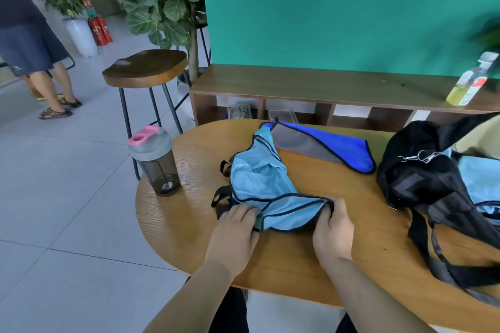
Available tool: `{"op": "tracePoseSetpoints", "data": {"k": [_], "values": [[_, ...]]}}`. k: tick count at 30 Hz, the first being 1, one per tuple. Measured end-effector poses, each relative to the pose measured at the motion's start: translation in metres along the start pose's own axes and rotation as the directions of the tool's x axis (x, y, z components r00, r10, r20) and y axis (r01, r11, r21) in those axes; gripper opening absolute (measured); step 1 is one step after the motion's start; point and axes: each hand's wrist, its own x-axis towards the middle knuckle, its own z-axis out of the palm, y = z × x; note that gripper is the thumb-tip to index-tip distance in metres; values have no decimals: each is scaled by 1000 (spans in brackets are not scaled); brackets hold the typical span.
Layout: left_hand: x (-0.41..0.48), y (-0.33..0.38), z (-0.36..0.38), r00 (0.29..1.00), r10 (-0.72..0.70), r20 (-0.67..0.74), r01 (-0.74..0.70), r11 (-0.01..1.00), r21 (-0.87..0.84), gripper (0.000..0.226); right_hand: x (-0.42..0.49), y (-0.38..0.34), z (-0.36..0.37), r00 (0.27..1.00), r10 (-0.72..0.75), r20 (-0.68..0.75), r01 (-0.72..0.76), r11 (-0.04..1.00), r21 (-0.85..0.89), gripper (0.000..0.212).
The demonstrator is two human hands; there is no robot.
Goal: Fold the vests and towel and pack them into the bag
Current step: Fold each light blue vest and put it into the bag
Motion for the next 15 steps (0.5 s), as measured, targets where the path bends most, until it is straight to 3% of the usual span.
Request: {"op": "tracePoseSetpoints", "data": {"k": [3, 8, 9, 11, 13, 15], "values": [[1, 0, 0, 998, 23, -52, -22, 999, 31, 30, 16, 17, -20, 999, 11, -51, -14, 998, -54, 17], [2, 5, -1, 999, -41, 7, 41, 999, 9, 40, 24, 38, -41, 975, 55, -215, -81, 990, -113, 30], [2, 5, -1, 998, -63, 11, 63, 998, -3, 42, 21, 37, -42, 966, 22, -257, -56, 991, -122, 34], [2, 6, -3, 995, -96, 18, 96, 995, -23, 44, 13, 34, -41, 938, -235, -255, 173, 955, -242, 35], [2, 6, -3, 995, -88, 43, 89, 996, -12, 47, 4, 28, -36, 857, -514, 38, 486, 781, -392, 47], [3, 6, -3, 996, -66, 58, 66, 998, 6, 49, -3, 24, -28, 752, -492, 438, 658, 598, -458, 74]]}}
